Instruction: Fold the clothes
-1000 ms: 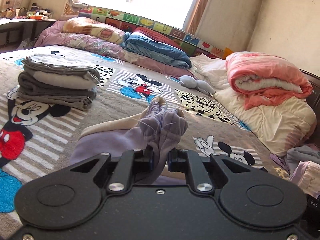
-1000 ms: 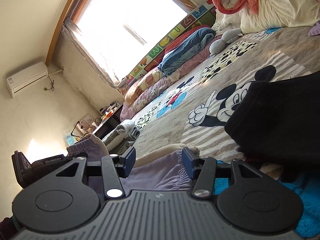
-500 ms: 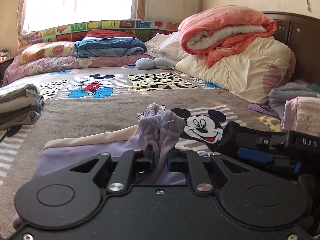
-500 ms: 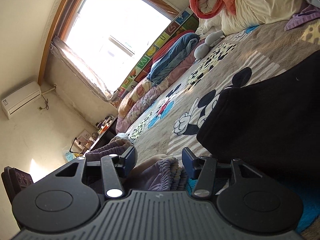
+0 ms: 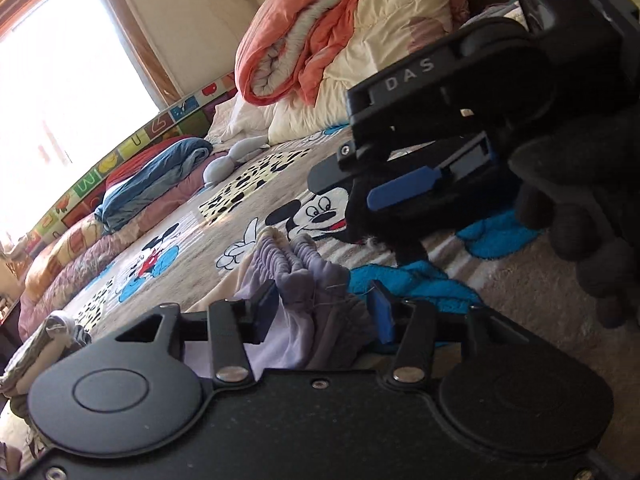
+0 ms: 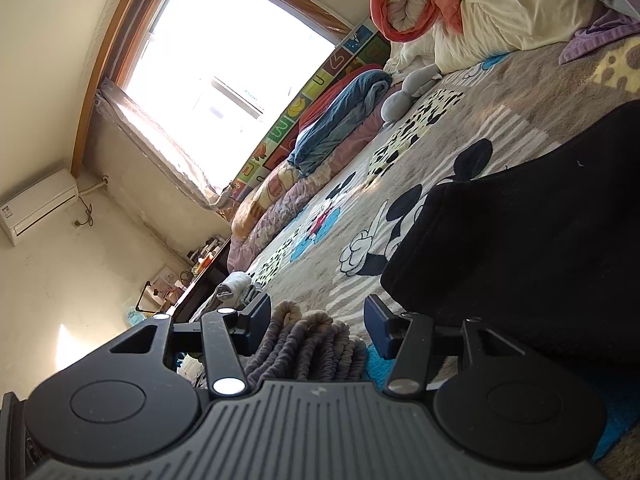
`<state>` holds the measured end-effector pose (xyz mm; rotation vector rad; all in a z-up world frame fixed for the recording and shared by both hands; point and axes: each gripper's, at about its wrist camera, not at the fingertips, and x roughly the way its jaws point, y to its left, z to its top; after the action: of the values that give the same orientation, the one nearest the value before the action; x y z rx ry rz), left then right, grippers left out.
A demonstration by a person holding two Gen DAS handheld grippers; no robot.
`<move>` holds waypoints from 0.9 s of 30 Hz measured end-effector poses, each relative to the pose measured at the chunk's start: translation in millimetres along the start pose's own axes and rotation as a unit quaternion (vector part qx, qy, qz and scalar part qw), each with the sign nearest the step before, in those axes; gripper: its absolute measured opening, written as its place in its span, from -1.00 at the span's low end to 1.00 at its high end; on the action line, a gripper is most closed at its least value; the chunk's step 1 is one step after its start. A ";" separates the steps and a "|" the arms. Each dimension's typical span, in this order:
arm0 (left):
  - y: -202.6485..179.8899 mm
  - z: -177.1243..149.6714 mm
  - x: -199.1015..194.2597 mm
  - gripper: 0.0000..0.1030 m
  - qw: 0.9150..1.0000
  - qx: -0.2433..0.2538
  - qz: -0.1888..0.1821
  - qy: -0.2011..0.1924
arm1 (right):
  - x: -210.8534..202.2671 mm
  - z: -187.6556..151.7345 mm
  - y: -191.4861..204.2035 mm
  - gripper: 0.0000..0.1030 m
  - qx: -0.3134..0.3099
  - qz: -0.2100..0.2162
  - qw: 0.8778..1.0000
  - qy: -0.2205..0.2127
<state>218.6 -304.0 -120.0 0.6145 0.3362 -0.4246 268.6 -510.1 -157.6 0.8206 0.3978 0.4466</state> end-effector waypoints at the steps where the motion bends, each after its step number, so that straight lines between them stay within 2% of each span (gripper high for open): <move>1: 3.7 -2.3 -6.5 -0.03 1.000 -0.006 -0.002 -0.003 | 0.0 0.6 2.4 0.03 -0.007 -0.003 1.000 -0.002; 5: 40.6 -19.2 -31.9 -0.03 0.996 -0.090 0.007 -0.005 | 1.2 1.4 22.6 0.02 -0.066 -0.016 0.998 -0.012; 8: 77.7 -38.0 -34.9 -0.07 0.986 -0.160 0.035 0.012 | 5.7 -3.3 55.1 -0.05 -0.152 -0.010 0.988 -0.017; 11: 117.1 -55.7 -23.7 -0.09 0.973 -0.218 0.067 0.035 | 18.9 -15.7 89.3 -0.19 -0.231 0.000 0.973 -0.001; 13: 140.5 -64.6 -14.0 -0.09 0.966 -0.245 0.078 0.040 | 31.6 -24.3 100.6 -0.25 -0.258 -0.009 0.966 0.017; 15: 154.1 -74.3 -2.7 -0.09 0.963 -0.255 0.076 0.046 | 45.1 -31.2 102.0 -0.26 -0.276 -0.036 0.960 0.038; 16: 157.4 -82.7 6.9 -0.09 0.963 -0.253 0.068 0.063 | 51.8 -34.2 99.9 -0.27 -0.280 -0.051 0.957 0.050; 17: 157.8 -94.9 21.9 -0.09 0.961 -0.247 0.060 0.105 | 58.1 -36.0 92.0 -0.29 -0.274 -0.068 0.957 0.063; 18: 157.3 -109.8 31.8 0.01 0.958 -0.245 0.054 0.135 | 64.4 -37.9 84.2 -0.32 -0.268 -0.086 0.956 0.076; 19: 160.5 -116.0 32.6 0.12 0.955 -0.259 0.052 0.135 | 69.6 -39.4 76.2 -0.46 -0.263 -0.099 0.956 0.087; 20: 164.7 -119.9 31.6 0.15 0.951 -0.275 0.051 0.128 | 71.8 -39.6 68.9 -0.47 -0.256 -0.098 0.957 0.090; 22: 166.7 -117.3 31.4 0.36 0.949 -0.271 0.066 0.144 | 71.8 -40.1 64.2 -0.50 -0.244 -0.090 0.961 0.093; 24: 167.5 -123.0 27.3 0.37 0.949 -0.273 0.064 0.142 | 73.6 -44.8 66.7 -0.50 -0.257 -0.094 0.957 0.096; 27: 179.4 -131.4 8.4 0.41 0.936 -0.312 0.073 0.149 | 79.4 -48.4 71.1 -0.50 -0.269 -0.097 0.952 0.106</move>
<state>288.1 -93.3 -138.3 0.0740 0.6772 -0.0620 294.7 -396.6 -146.0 0.2007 0.5193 0.4324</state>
